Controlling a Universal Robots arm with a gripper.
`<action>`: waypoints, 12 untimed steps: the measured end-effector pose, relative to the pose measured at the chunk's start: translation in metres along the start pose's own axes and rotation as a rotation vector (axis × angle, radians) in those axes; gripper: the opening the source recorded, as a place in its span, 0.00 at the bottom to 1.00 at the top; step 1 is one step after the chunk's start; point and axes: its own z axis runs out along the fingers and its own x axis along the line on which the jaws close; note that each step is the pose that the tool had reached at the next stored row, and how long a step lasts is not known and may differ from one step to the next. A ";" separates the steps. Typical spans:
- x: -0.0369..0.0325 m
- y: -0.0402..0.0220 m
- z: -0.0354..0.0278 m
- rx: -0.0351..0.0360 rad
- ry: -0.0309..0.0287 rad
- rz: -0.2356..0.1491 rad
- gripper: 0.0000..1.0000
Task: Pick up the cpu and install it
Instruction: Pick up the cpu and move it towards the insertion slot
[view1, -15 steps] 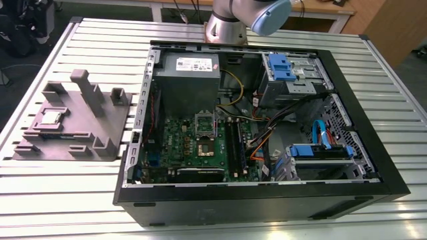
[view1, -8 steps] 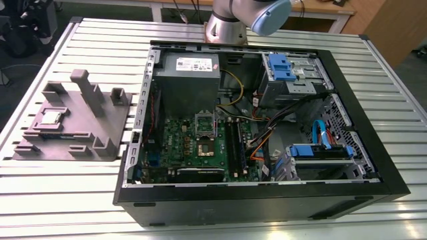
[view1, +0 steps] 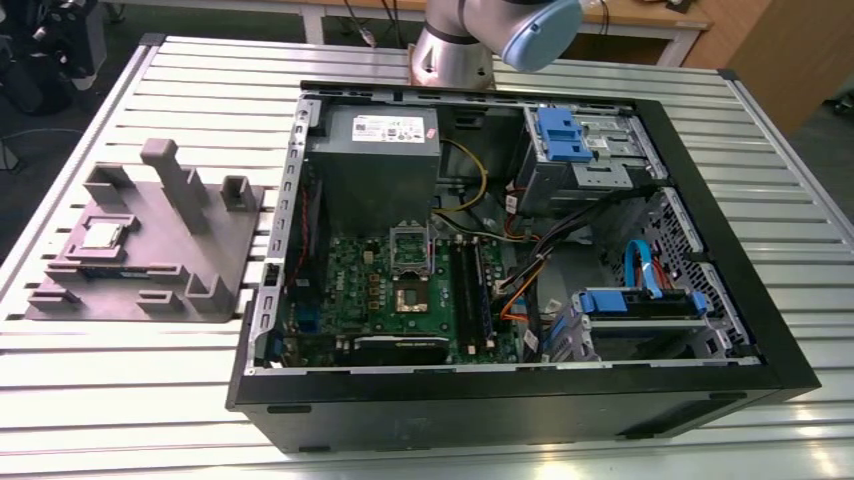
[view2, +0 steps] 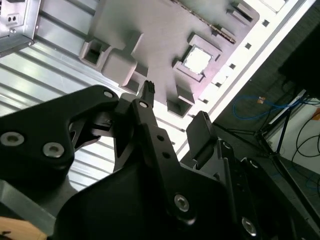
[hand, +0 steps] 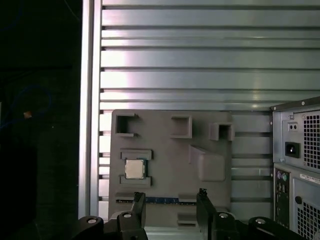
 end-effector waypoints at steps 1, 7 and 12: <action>0.0000 0.0000 0.0000 0.0000 0.0000 0.000 0.53; 0.0001 0.0000 0.0002 0.0001 0.0000 0.000 0.53; 0.0001 0.0000 0.0005 0.0001 0.0001 0.000 0.53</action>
